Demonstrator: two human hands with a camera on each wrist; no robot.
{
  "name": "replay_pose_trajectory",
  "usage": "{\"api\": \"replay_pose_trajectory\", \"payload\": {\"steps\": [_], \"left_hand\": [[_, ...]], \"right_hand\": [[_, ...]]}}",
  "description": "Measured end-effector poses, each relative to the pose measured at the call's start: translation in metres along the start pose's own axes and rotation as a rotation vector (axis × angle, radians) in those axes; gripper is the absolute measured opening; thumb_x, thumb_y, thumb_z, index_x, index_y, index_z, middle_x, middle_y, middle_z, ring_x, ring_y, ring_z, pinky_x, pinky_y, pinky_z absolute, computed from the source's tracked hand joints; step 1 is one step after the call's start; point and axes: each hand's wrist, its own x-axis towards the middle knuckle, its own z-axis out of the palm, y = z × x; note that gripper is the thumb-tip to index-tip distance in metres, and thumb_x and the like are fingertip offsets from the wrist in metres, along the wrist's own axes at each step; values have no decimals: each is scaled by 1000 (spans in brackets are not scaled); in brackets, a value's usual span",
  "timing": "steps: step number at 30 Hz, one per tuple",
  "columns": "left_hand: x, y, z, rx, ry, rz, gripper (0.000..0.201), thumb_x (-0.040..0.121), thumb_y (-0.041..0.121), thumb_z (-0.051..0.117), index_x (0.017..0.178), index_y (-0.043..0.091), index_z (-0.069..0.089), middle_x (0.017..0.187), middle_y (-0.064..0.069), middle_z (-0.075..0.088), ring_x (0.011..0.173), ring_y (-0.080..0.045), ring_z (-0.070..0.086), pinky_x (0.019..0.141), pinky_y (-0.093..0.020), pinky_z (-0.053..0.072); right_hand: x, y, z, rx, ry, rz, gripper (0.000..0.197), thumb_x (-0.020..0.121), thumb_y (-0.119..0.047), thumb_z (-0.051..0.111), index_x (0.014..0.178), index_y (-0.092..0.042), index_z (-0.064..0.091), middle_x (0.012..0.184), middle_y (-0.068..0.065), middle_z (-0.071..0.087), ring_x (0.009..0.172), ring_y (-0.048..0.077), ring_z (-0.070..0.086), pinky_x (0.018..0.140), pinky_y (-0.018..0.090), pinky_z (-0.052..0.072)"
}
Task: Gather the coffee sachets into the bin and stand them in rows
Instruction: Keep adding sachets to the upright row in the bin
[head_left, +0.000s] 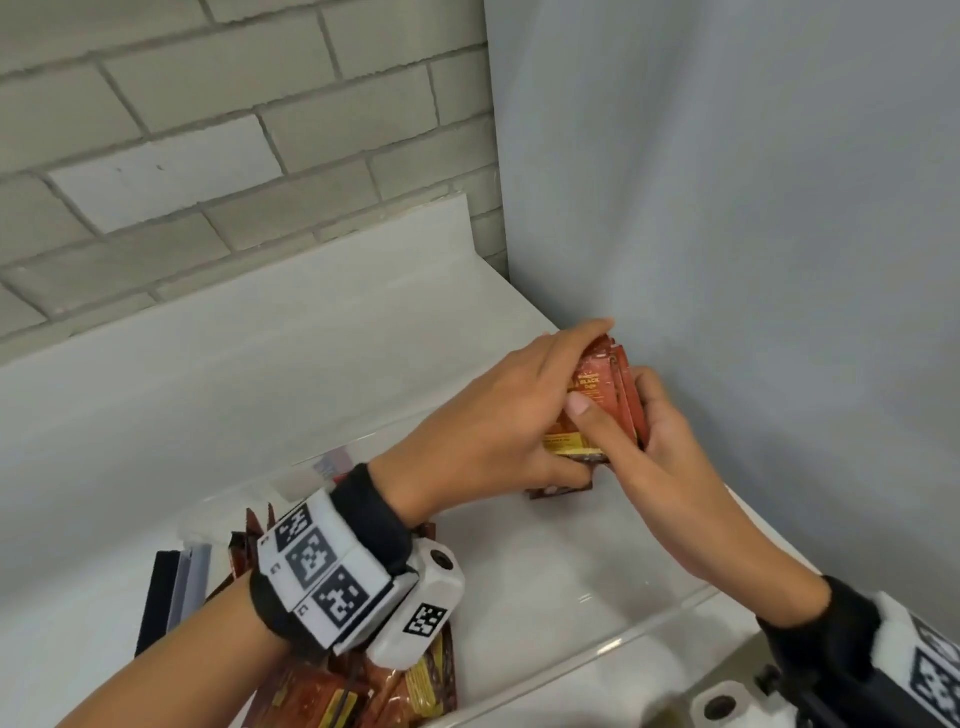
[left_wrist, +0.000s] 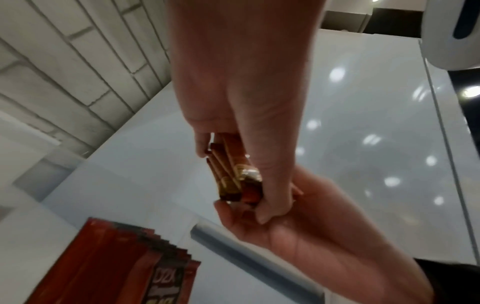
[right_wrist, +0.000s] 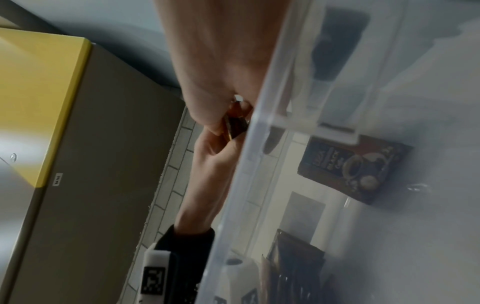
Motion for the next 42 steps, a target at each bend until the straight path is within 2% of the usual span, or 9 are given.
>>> {"api": "replay_pose_trajectory", "payload": {"steps": [5,10,17,23,26,30,34,37,42], "left_hand": [[-6,-6,-2,-275,43,-27,86,70,12,82,141,17,34,121,5,56,99,-10,61,87,-29,50],[-8,-8,7,-344,52,42,87,70,10,83,138,28,32,136,2,50,108,-21,62,88,-43,51],[-5,-16,16,-314,132,213,95,69,19,86,139,23,22,147,-11,41,127,-26,49,101,-48,43],[-3,-15,21,-282,68,313,84,67,14,88,135,19,38,146,-20,29,133,-24,41,102,-35,45],[-4,-17,22,-252,63,278,75,70,7,85,133,3,45,141,-19,35,135,-23,38,106,-36,42],[-4,-17,18,-280,110,292,65,71,0,81,126,0,47,133,-18,47,128,-23,45,105,-34,41],[-5,-17,19,-318,104,329,54,77,14,76,121,16,46,128,-16,43,119,-24,48,97,-33,46],[-5,-16,24,-261,76,317,64,67,33,82,120,21,48,123,-6,35,117,-26,44,97,-31,45],[-3,-16,24,-217,139,314,70,54,48,82,110,25,47,112,3,36,105,-25,41,91,-30,44]], "right_hand": [[0,-3,1,222,-86,46,65,60,-66,76,94,-15,52,87,-3,67,85,10,66,71,22,52],[-1,-7,-1,278,-183,127,71,64,-63,76,96,-6,48,105,17,62,104,31,61,88,62,46],[-1,-10,1,279,-169,184,87,54,-54,85,118,-10,47,110,12,68,101,27,68,76,31,57],[0,-8,2,264,-131,171,93,49,-50,89,119,-16,37,111,19,58,104,40,63,76,40,59],[0,-6,4,196,-149,148,74,57,-43,85,111,-30,36,103,1,64,99,31,68,80,45,58],[1,-5,7,149,-171,128,74,55,-50,86,107,-39,35,109,7,63,101,23,68,81,35,56],[-2,-5,4,136,-159,117,67,65,-42,83,110,-34,34,100,-2,68,96,26,70,82,38,58],[-3,-6,5,141,-188,102,63,69,-33,81,110,-25,33,91,-24,64,97,10,69,77,28,57],[-1,-5,3,103,-249,124,67,68,-33,79,115,-24,33,95,-25,62,105,2,64,84,29,54]]}}
